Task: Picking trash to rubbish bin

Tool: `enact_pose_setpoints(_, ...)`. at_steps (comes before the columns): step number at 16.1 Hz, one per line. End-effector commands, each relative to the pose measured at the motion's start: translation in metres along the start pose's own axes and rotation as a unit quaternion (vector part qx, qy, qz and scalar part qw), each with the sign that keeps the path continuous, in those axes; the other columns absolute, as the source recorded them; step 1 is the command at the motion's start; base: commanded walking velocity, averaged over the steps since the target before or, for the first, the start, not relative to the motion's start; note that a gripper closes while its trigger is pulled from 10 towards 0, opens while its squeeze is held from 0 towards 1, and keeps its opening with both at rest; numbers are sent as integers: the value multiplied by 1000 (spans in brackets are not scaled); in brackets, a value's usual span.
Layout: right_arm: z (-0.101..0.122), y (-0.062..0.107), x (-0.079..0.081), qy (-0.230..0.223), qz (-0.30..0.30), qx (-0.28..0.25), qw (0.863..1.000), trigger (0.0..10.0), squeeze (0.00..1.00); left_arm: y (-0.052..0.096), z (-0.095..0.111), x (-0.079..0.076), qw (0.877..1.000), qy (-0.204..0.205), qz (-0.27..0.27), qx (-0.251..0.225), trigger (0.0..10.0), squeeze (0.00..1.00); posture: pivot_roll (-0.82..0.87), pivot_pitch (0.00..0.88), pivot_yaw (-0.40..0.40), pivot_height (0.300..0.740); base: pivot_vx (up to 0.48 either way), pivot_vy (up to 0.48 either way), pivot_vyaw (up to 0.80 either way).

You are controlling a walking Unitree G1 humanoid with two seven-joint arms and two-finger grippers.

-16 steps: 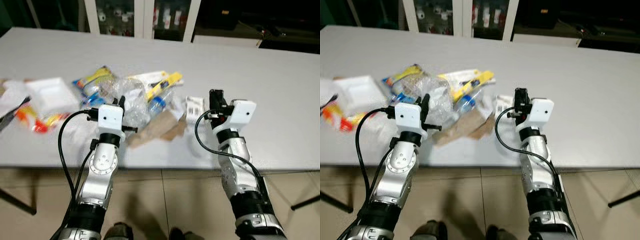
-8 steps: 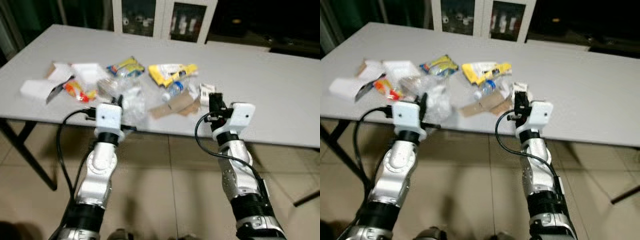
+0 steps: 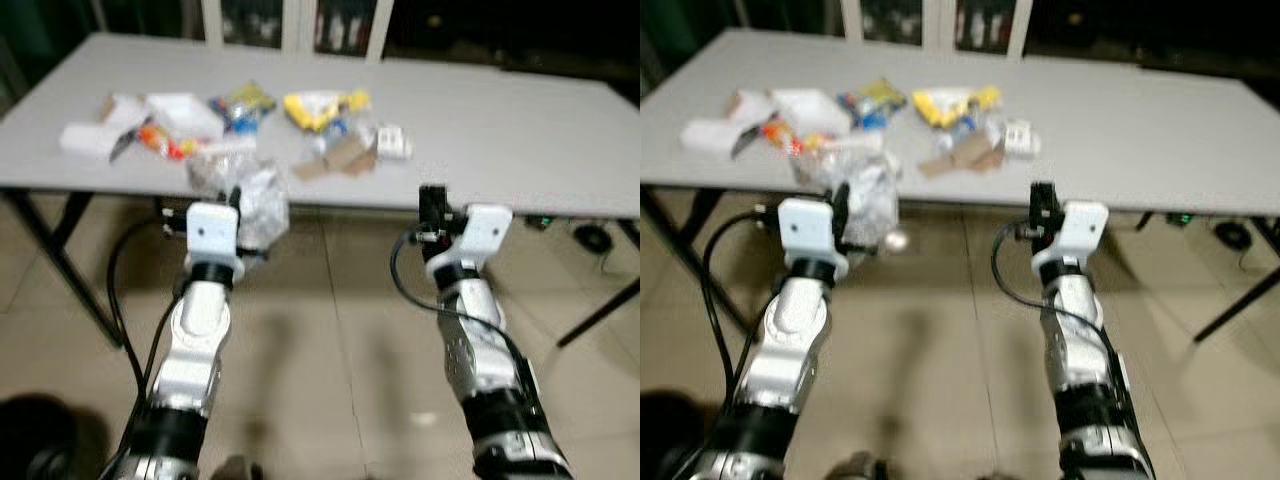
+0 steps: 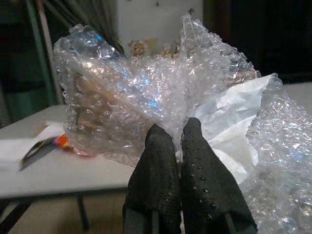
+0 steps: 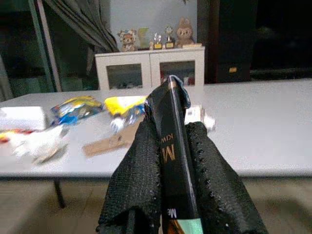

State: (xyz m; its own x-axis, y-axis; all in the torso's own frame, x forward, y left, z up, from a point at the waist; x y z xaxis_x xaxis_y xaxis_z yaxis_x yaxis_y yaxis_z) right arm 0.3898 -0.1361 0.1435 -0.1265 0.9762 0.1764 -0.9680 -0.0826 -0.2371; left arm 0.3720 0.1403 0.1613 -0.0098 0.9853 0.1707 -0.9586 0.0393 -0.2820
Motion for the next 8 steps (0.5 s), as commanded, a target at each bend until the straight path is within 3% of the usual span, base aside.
enact_pose_setpoints(1,1,1,-7,7,-8,2,1000,10000,0,-2,6,-9,1000,6,-10,-7,10000,0,26,69,-82,740,-270,0,0)
enact_pose_setpoints(8,-1,2,-5,6,-5,6,1000,10000,0,-3,8,-8,1000,6,-8,-8,10000,0,30,81,-82,740,-272,0,0)
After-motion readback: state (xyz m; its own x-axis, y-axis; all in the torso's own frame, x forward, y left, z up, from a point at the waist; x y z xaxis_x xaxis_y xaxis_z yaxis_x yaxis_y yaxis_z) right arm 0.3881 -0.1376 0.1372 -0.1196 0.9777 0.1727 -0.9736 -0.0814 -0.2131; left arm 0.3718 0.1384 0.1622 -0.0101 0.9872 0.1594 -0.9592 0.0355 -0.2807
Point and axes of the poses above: a point about 5 cm out from each wrist's last joint towards the gripper, its own y axis pointing back from the gripper into the wrist, its own z axis along the axis of the wrist's last joint, x = y × z, the point moved 6 cm from there along -y, pointing out of the wrist towards the gripper
